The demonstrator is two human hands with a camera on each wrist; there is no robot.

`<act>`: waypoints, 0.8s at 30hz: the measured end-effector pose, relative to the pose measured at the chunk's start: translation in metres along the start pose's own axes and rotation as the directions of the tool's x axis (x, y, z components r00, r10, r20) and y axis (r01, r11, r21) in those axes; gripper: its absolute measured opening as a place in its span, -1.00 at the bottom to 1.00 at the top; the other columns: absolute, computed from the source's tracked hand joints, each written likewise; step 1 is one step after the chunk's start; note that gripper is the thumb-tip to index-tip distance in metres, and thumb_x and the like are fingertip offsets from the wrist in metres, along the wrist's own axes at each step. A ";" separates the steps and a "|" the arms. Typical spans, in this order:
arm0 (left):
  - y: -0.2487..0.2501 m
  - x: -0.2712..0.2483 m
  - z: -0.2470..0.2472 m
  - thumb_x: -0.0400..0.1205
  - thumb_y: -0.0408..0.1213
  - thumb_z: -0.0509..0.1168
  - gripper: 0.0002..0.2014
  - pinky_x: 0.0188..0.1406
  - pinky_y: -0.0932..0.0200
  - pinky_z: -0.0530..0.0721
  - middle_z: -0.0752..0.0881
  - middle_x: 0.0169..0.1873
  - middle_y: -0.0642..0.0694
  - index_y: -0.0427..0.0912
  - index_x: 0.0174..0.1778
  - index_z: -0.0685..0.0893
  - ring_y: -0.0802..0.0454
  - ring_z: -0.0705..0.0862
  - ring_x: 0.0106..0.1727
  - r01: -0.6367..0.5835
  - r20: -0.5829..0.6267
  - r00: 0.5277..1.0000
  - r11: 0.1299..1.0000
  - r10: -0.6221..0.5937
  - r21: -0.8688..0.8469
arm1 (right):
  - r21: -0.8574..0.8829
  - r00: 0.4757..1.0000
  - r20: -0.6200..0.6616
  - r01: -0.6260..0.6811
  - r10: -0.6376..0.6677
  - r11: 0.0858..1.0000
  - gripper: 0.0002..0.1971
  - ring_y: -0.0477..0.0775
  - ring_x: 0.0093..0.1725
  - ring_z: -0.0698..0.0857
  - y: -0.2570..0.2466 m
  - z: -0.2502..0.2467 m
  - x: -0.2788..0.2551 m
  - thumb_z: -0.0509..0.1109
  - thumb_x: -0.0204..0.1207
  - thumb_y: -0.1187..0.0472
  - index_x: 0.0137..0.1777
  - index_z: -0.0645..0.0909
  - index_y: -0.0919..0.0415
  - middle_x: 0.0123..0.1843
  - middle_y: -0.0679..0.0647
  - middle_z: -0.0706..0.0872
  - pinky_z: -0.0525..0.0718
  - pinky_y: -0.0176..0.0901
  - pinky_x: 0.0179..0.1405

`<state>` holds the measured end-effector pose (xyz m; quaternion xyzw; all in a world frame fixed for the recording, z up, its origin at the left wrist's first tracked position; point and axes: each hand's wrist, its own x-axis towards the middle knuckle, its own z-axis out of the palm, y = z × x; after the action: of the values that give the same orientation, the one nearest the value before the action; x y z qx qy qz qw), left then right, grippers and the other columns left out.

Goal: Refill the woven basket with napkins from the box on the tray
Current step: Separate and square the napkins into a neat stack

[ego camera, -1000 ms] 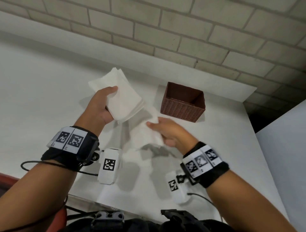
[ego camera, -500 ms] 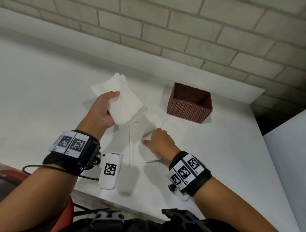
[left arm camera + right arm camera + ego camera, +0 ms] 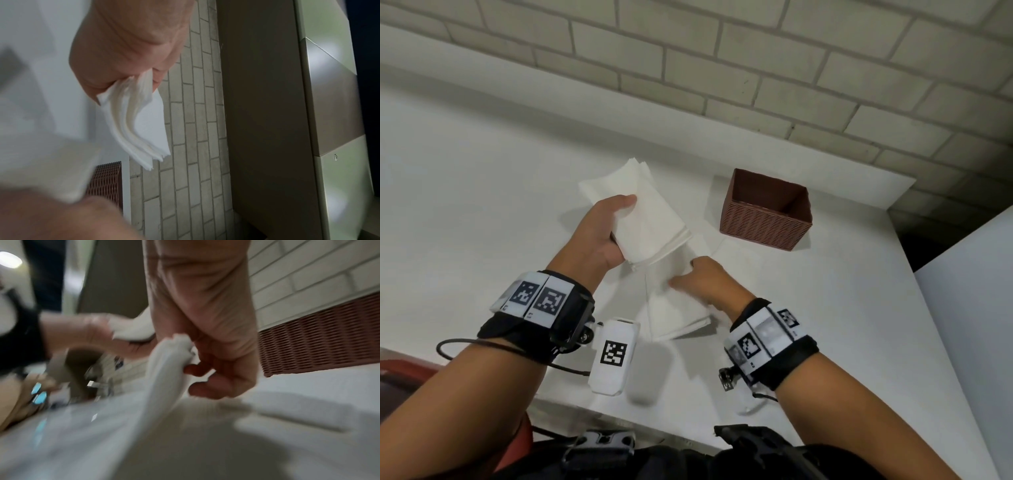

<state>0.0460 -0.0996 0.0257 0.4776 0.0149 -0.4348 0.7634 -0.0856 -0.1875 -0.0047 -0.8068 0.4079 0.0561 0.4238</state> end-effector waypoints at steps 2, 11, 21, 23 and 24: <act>0.001 0.001 0.000 0.59 -0.37 0.28 -0.87 -0.32 0.05 0.73 0.76 -0.10 -0.11 -0.19 0.03 0.64 -0.07 0.74 -0.08 0.006 -0.004 1.000 1.000 -0.006 0.006 | 0.212 0.999 -0.046 -0.002 0.012 0.977 -0.61 0.20 -0.01 0.70 -0.005 -0.017 0.006 0.38 0.49 0.24 0.28 0.55 0.39 0.09 0.22 0.71 0.68 -0.11 -0.18; -0.001 0.000 0.001 0.60 -0.38 0.29 -0.94 -0.25 -0.02 0.68 0.81 -0.25 -0.09 -0.18 -0.09 0.65 -0.07 0.73 -0.10 0.022 -0.002 1.000 1.000 -0.022 0.011 | 0.839 0.944 0.041 -0.210 0.327 0.502 -0.77 0.26 0.14 0.70 0.029 -0.067 0.019 0.24 0.61 0.46 0.24 0.54 0.50 0.38 0.35 0.62 0.61 0.14 0.09; -0.005 0.001 0.001 0.58 -0.37 0.31 -0.85 -0.28 0.00 0.68 0.74 -0.11 -0.11 -0.19 0.06 0.64 -0.07 0.73 -0.10 0.056 -0.011 0.998 0.998 -0.056 0.020 | 0.457 0.909 -0.018 -0.363 0.416 0.812 -0.79 0.28 -0.05 0.72 0.044 -0.054 0.025 0.33 0.61 0.17 -0.07 0.53 0.36 -0.09 0.27 0.69 0.71 0.16 0.00; -0.007 0.001 0.001 0.58 -0.37 0.31 -0.82 -0.29 0.02 0.69 0.75 -0.11 -0.10 -0.20 0.10 0.63 -0.06 0.73 -0.10 0.061 -0.010 0.998 0.998 -0.061 0.020 | 0.034 0.921 -0.129 -0.366 0.367 0.930 -0.59 0.19 -0.35 0.65 0.042 -0.057 0.024 0.24 0.62 -0.03 -0.23 0.48 0.35 -0.38 0.22 0.60 0.68 0.00 -0.25; -0.007 0.001 0.001 0.58 -0.37 0.30 -0.81 -0.30 0.03 0.69 0.75 -0.11 -0.10 -0.19 0.11 0.63 -0.06 0.74 -0.11 0.062 -0.009 0.998 0.998 -0.062 0.021 | -0.140 0.928 -0.184 -0.350 0.323 0.926 -0.53 0.18 -0.37 0.60 0.044 -0.059 0.026 0.19 0.62 -0.09 -0.31 0.44 0.32 -0.45 0.17 0.54 0.62 -0.06 -0.28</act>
<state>0.0413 -0.1022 0.0207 0.4866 0.0283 -0.4564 0.7444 -0.1149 -0.2604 -0.0069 -0.7598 0.5664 0.0990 0.3035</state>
